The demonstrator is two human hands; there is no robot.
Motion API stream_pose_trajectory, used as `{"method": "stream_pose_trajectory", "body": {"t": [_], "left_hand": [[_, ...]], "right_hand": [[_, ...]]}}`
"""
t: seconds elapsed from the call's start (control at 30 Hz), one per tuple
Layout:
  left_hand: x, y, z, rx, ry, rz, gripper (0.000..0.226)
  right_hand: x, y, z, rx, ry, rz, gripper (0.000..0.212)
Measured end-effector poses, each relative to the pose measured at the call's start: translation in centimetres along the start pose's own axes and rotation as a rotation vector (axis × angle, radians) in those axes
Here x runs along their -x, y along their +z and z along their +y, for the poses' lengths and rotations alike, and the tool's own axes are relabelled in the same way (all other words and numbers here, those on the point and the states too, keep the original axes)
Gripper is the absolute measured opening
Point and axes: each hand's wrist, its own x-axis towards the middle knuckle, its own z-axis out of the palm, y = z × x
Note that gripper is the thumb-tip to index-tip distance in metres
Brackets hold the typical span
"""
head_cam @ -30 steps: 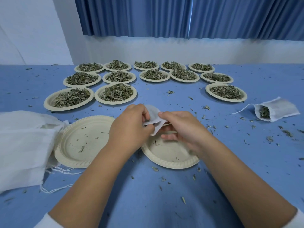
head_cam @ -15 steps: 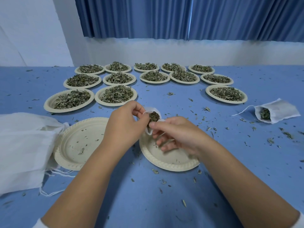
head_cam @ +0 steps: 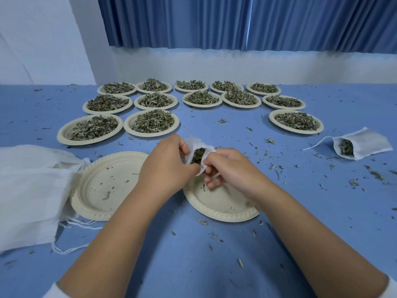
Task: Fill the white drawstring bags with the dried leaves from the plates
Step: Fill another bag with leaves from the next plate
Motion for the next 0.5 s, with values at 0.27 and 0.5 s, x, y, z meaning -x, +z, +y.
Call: {"method": "stream_pose_trajectory", "body": {"t": [0.27, 0.5], "left_hand": [[0.2, 0.5, 0.1, -0.032, 0.049, 0.026, 0.014], [0.5, 1.0, 0.4, 0.001, 0.160, -0.004, 0.013]], "right_hand": [[-0.1, -0.3, 0.5, -0.080, 0.086, -0.094, 0.061], [-1.0, -0.6, 0.9, -0.279, 0.130, 0.085, 0.019]]}}
